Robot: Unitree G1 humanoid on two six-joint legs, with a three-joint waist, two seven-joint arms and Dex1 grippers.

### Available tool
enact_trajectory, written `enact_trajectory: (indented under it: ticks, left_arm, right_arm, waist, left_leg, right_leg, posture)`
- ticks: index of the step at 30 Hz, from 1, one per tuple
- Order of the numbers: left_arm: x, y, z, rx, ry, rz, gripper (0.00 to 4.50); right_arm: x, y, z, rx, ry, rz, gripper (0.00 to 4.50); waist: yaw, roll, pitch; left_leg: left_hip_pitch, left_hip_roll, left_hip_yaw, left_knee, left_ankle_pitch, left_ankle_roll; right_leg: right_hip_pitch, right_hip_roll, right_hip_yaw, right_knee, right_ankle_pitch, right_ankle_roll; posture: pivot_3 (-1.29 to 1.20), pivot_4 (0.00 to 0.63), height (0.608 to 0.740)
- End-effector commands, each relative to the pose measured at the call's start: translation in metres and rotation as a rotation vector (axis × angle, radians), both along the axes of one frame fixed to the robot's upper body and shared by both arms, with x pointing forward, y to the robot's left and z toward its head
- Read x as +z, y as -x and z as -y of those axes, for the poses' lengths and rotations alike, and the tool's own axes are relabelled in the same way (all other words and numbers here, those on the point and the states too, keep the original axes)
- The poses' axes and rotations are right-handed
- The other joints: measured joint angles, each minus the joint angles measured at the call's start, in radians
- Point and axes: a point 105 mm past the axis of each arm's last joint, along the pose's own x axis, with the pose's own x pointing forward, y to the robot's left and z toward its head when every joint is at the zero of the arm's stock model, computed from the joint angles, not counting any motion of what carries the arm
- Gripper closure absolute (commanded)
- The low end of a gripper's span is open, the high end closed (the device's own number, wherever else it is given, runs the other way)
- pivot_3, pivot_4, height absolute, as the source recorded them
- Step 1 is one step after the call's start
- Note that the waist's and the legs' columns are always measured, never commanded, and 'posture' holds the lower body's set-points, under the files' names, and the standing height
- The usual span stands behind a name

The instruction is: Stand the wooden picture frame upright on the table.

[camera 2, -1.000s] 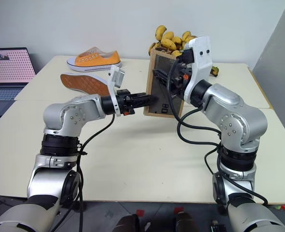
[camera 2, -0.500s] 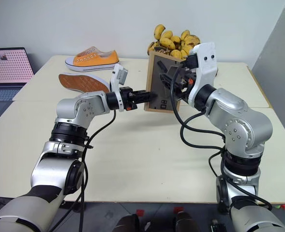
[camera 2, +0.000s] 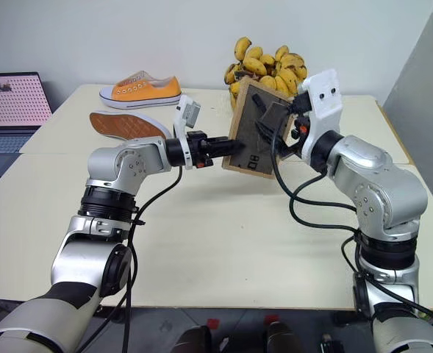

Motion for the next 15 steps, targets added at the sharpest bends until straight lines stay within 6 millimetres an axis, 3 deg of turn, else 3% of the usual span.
enact_trajectory:
  ticks: [1,7,10,15]
  left_arm:
    - [0.028,0.002,-0.010,0.006,0.027,0.080,3.17]
    - [0.023,0.003,-0.021,0.016,-0.024,0.070,3.17]
    - [0.024,0.003,-0.022,0.015,-0.022,0.068,3.17]
    - [0.025,0.002,-0.020,0.019,-0.010,0.064,3.17]
  right_arm:
    - [0.000,0.011,0.031,-0.077,0.110,0.057,0.03]
    - [-0.021,0.020,0.063,-0.127,0.186,-0.009,0.03]
    - [-0.019,0.018,0.064,-0.133,0.162,-0.007,0.03]
    - [-0.017,0.016,0.049,-0.090,0.205,0.030,0.03]
  waist:
    - [0.002,0.000,0.000]
    - [0.000,0.000,0.000]
    - [-0.007,0.000,0.000]
    - [-0.005,0.000,0.000]
  left_leg:
    - [0.000,0.000,0.000,0.000,0.000,0.000]
    - [0.000,-0.002,0.000,0.000,0.000,0.000]
    - [0.000,-0.002,0.000,0.000,0.000,0.000]
    - [0.001,-0.002,-0.001,0.000,0.001,0.002]
  right_leg:
    - [0.000,0.000,0.000,0.000,0.000,0.000]
    - [0.000,-0.001,0.000,-0.001,0.000,0.000]
    - [0.000,-0.001,0.001,0.000,0.000,0.000]
    - [0.001,-0.001,0.000,0.001,0.000,0.000]
  posture:
    - [0.00,0.150,0.740]
    - [0.00,0.150,0.740]
    - [0.00,0.150,0.740]
    - [0.00,0.150,0.740]
